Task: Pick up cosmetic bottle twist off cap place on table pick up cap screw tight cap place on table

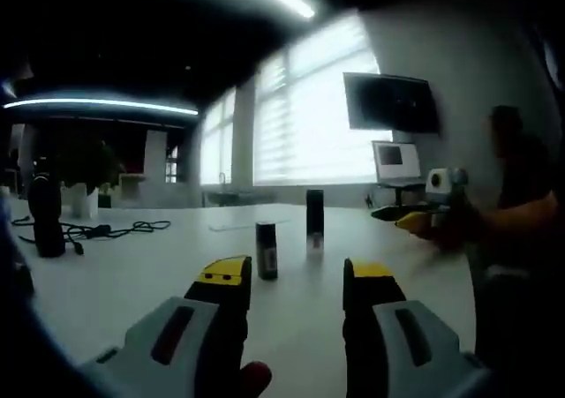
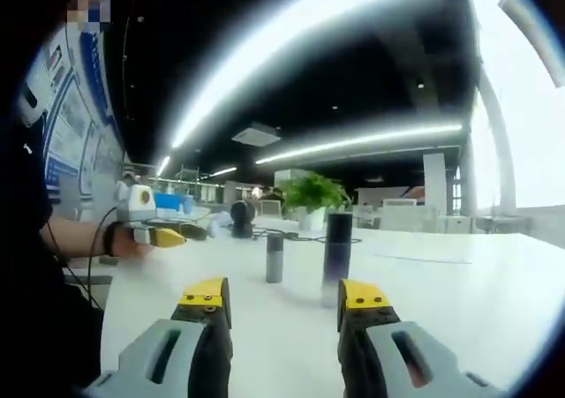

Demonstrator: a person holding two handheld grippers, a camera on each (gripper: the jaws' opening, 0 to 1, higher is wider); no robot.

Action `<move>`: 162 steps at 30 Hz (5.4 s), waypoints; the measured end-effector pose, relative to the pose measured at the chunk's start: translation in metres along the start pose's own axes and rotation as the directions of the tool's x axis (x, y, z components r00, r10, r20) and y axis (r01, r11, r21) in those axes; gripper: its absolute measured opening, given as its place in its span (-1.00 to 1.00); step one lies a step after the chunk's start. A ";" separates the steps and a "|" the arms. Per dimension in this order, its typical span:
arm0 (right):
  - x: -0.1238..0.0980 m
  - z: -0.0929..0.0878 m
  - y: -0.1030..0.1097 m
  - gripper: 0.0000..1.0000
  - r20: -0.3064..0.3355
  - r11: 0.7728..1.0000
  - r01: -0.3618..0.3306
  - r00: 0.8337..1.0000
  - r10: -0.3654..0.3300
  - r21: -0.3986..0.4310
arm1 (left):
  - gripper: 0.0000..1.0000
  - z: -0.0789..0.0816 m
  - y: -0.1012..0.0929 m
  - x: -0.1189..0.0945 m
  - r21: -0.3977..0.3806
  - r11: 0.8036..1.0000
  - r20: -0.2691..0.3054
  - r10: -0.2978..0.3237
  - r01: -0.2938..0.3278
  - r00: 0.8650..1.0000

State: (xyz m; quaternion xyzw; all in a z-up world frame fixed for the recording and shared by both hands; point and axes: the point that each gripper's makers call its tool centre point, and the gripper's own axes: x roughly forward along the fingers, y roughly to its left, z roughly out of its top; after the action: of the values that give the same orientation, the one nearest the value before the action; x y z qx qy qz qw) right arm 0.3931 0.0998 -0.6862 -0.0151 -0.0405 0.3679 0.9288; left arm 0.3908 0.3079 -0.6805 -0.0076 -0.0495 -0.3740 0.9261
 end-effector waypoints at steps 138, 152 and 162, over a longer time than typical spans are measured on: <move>0.000 -0.003 -0.001 -0.24 -0.015 1.000 0.006 1.000 -0.006 -0.024 | -0.38 -0.001 -0.001 0.000 0.007 1.000 -0.006 0.001 -0.001 1.000; 0.000 -0.003 -0.001 -0.24 -0.014 1.000 0.005 1.000 -0.005 -0.024 | -0.38 -0.001 0.000 0.000 0.008 1.000 -0.008 0.002 -0.002 1.000; 0.000 -0.003 0.000 -0.25 -0.014 1.000 0.006 1.000 -0.006 -0.024 | -0.38 -0.001 0.000 0.000 0.008 1.000 -0.008 0.002 -0.002 1.000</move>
State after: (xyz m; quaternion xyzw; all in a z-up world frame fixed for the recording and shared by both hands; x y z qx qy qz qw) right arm 0.3936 0.0995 -0.6889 -0.0286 -0.0383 0.3646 0.9299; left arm 0.3909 0.3078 -0.6818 -0.0024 -0.0475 -0.3729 0.9266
